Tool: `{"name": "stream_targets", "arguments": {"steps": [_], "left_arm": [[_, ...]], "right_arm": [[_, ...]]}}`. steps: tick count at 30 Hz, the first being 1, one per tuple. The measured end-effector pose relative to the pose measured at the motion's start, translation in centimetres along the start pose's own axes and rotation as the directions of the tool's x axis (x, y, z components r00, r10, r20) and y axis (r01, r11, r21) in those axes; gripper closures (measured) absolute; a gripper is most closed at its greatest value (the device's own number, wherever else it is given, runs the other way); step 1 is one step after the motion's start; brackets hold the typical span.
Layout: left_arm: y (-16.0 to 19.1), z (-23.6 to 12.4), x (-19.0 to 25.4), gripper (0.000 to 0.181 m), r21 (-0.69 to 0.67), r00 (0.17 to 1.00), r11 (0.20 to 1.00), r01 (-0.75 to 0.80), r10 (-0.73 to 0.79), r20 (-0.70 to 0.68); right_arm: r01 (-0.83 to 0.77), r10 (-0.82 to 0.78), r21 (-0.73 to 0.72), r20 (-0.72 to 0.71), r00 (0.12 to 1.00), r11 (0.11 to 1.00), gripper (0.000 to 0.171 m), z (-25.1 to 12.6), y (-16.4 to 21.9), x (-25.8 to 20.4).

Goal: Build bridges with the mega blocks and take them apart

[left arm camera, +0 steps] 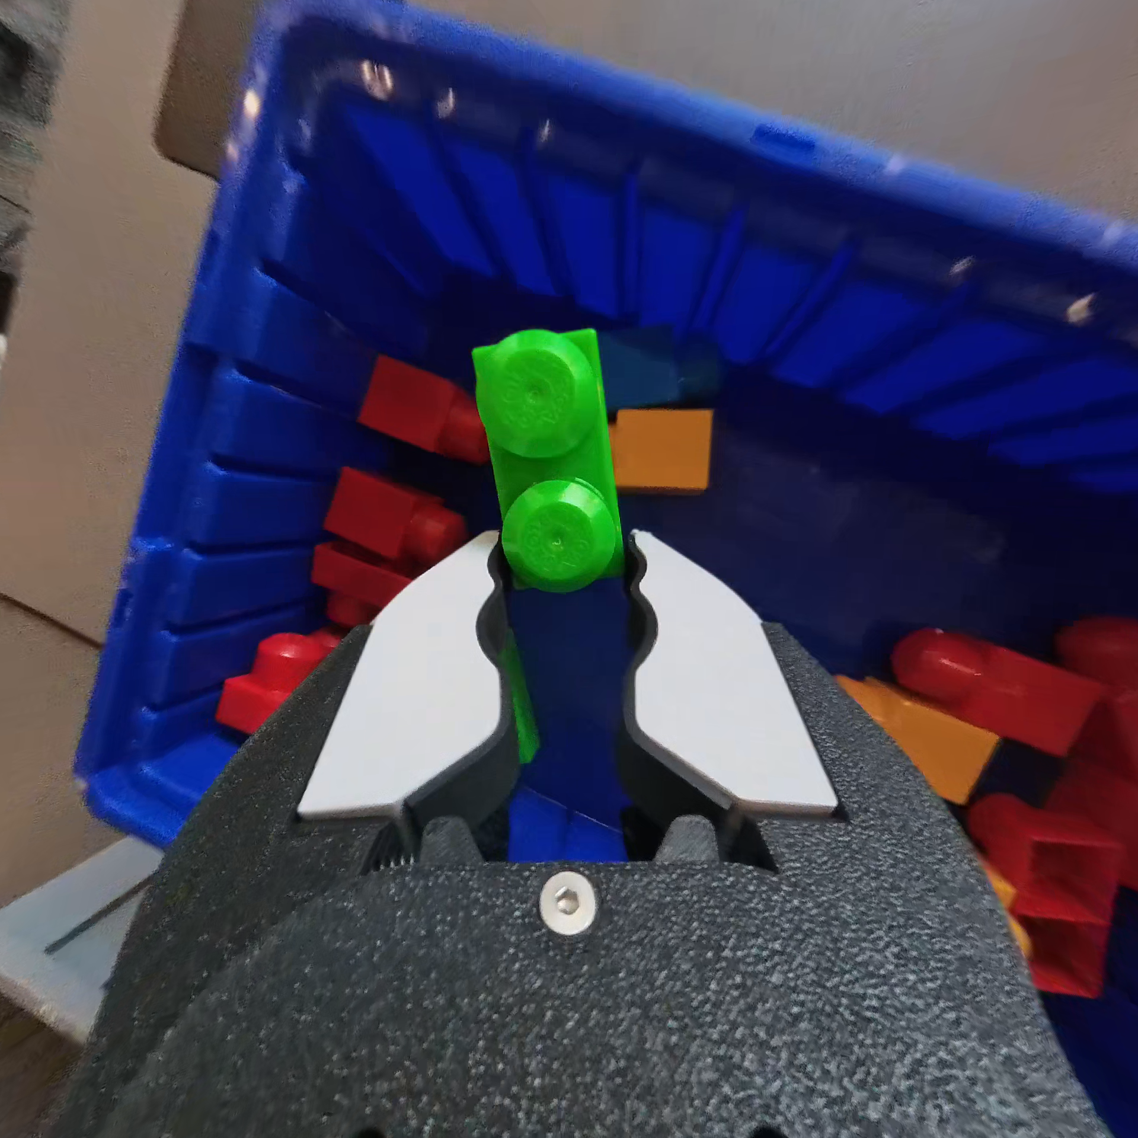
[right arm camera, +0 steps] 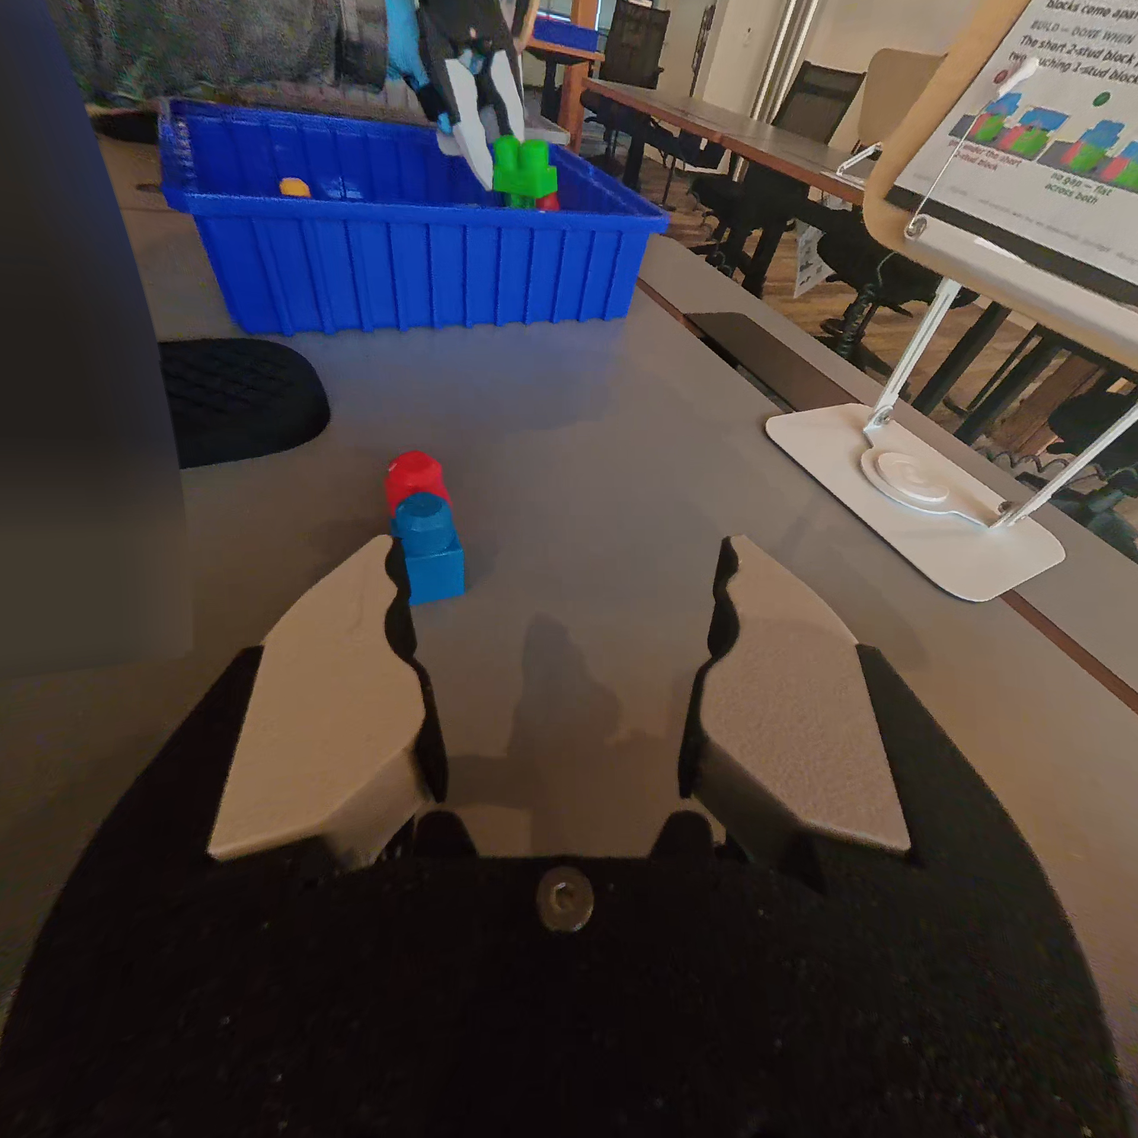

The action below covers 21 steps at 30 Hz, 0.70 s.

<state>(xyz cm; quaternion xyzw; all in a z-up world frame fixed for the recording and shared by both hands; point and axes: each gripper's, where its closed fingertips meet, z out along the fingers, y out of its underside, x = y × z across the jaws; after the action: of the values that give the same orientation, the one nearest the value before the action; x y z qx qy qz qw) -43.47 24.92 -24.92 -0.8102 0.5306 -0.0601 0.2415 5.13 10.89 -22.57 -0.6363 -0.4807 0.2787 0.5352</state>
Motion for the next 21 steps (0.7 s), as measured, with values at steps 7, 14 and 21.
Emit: {"name": "stream_targets", "arguments": {"steps": [7,14,21], "left_arm": [[-6.0,-5.3,5.2,0.146,0.133,0.996,0.988,-0.076,0.070,0.046],[-12.5,-5.3,12.8,0.146,0.155,0.975,0.962,-0.224,0.222,0.026],[-17.5,-1.6,19.6,0.146,0.135,0.942,0.939,-0.317,0.328,-0.070]], "right_arm": [[0.007,-0.008,0.048,0.021,1.000,0.999,0.079,-0.5,-1.2,-0.6],[-0.009,0.007,0.042,0.052,0.999,0.999,0.083,-0.5,-1.0,-0.9],[0.027,-0.023,-0.029,0.121,0.992,0.999,0.081,0.8,-2.2,-2.9]]}}
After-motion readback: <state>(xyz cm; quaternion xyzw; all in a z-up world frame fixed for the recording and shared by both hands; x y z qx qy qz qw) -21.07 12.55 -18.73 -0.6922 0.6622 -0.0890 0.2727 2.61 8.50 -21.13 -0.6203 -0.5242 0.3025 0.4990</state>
